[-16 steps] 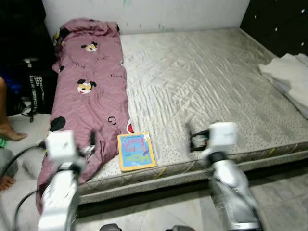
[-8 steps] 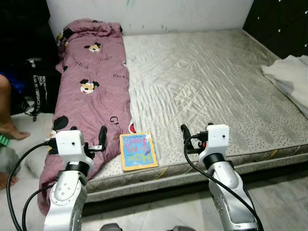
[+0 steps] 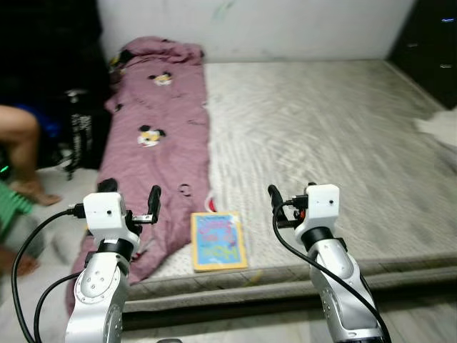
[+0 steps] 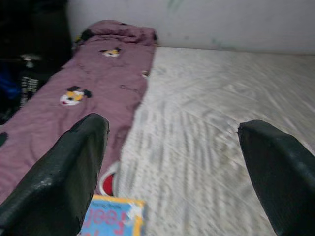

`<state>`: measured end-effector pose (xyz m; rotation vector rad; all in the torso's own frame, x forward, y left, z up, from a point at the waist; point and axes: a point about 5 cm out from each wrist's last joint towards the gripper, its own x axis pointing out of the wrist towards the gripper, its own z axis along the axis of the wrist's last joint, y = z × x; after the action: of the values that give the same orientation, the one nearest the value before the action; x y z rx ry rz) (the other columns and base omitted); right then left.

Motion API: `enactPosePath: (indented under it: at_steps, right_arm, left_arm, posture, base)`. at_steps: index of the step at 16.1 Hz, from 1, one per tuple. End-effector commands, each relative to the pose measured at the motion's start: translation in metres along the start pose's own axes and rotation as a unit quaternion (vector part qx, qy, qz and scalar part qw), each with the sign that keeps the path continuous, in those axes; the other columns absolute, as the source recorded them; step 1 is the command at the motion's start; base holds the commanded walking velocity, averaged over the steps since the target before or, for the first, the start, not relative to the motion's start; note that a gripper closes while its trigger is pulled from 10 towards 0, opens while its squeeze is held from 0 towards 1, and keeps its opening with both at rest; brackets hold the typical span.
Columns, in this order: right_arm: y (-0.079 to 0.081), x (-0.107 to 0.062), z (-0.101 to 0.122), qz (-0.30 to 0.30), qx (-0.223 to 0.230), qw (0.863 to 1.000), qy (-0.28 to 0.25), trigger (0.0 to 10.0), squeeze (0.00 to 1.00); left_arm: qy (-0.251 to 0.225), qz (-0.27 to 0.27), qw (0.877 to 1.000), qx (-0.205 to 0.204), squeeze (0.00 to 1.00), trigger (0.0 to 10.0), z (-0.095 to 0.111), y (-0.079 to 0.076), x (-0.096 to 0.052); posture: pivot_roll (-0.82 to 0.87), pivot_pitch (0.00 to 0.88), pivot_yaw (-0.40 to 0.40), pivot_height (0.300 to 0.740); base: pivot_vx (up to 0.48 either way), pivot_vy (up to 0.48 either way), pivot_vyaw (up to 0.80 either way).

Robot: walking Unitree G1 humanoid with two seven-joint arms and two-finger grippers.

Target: Clean up the room

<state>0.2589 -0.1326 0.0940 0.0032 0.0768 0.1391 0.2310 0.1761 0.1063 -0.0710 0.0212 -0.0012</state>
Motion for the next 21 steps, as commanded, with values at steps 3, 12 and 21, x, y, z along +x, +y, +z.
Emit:
enactPosePath:
  at_steps: [3, 12, 21]
  right_arm:
    - [-0.0012, 0.0031, 0.0033, -0.001, 0.001, 1.0, -0.004, 10.0, 0.0]
    - [-0.0046, 0.0065, 0.0045, -0.006, -0.001, 1.0, 0.004, 10.0, 0.0]
    - [-0.0047, 0.0074, 0.0056, -0.008, -0.002, 1.0, 0.009, 10.0, 0.0]
  left_arm:
    - [0.007, 0.0, 1.0, -0.006, 0.0, 10.0, -0.0007, -0.0015, 0.0032]
    - [0.014, 0.019, 0.999, -0.043, 0.0, 10.0, 0.0001, 0.0, 0.0073]
    - [0.016, 0.013, 0.999, -0.049, 0.0, 10.0, 0.0024, -0.0005, 0.009]
  posture:
    - [0.06, 0.0, 0.005, 0.74]
    - [0.05, 0.0, -0.008, 0.74]
    - [0.05, 0.015, -0.006, 0.74]
  base:
    - [0.105, 0.0, 0.0]
    - [0.0, 0.0, 0.0]
    - [0.0, 0.382, 0.0]
